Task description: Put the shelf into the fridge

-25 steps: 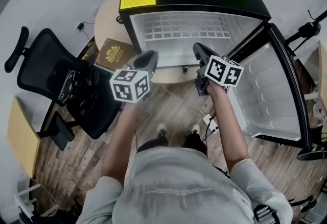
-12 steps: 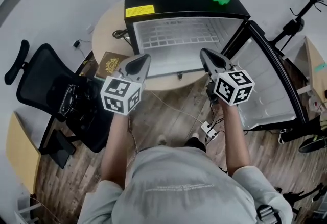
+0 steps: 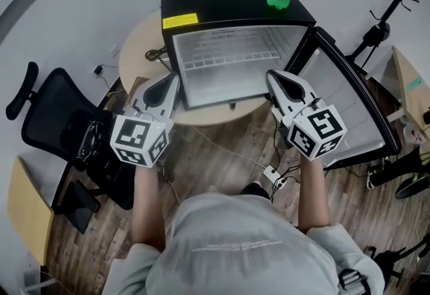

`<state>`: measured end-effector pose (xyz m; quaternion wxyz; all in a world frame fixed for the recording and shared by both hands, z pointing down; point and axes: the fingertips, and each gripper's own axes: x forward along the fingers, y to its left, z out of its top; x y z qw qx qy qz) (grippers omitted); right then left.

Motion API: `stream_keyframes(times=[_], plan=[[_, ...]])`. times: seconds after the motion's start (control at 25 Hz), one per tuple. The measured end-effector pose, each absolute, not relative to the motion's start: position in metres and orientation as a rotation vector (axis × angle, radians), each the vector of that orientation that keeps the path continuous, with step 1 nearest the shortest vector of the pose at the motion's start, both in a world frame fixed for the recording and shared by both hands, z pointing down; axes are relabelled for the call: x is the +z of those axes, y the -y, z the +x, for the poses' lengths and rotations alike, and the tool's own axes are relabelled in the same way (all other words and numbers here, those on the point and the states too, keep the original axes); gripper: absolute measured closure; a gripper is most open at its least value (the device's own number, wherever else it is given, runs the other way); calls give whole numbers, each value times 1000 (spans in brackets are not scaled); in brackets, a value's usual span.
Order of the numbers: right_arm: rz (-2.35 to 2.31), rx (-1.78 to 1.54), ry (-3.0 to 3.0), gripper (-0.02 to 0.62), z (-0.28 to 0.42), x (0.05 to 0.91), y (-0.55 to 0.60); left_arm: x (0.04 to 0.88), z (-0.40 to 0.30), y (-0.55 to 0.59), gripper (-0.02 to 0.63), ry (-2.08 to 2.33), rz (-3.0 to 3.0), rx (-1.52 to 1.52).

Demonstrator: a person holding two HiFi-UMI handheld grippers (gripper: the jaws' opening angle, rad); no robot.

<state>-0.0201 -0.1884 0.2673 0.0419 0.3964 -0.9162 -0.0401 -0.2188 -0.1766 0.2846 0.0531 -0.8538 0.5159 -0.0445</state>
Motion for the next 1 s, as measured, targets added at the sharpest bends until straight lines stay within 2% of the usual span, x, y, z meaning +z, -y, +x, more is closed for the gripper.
stream_keyframes(times=[1.0], plan=[[1171, -143, 2748, 579, -22, 285, 175, 300, -187, 162, 586, -1523, -2615, -224]])
